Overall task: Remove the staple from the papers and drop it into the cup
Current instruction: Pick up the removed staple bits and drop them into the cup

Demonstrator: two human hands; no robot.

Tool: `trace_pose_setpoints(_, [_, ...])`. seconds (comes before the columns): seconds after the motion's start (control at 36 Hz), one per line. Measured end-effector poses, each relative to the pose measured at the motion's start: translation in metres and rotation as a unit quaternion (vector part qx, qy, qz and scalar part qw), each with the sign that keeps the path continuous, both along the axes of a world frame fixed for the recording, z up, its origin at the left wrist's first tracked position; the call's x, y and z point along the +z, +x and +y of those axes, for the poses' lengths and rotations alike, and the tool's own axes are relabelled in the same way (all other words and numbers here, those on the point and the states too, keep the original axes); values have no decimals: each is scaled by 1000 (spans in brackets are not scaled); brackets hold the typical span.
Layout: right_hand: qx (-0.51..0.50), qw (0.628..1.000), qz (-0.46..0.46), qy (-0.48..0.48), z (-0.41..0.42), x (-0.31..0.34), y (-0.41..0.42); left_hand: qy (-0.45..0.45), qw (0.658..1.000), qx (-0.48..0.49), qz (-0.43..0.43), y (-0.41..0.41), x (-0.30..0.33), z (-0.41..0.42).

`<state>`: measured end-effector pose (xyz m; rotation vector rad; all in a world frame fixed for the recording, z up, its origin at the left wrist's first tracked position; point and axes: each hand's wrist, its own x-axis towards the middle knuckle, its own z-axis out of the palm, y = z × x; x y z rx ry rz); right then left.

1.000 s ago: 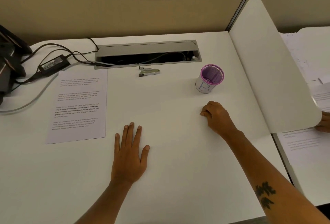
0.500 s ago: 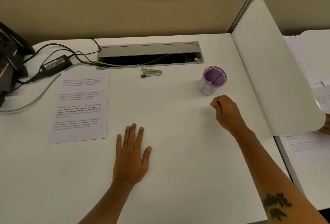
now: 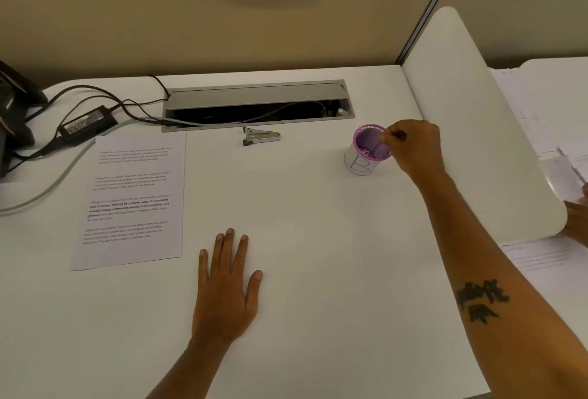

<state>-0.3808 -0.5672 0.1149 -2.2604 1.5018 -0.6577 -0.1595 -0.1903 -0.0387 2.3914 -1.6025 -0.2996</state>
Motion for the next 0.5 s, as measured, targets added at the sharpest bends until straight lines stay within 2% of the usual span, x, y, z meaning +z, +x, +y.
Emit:
trace_pose_setpoints(0.14, [9,999,-3,-33,-1,0,-2,2,1000,1,-1,0,0,0])
trace_pose_setpoints(0.31, [-26,998,-29,-52,4,3,-3,1,1000,0,0,0,0,0])
trace_pose_setpoints(0.42, [-36,997,-49,-42,12,2,-9,3,1000,0,3,0,1,0])
trace_pose_setpoints(0.5, [-87,991,-99,-12,27,-3,-13,5,1000,0,1,-1,2,0])
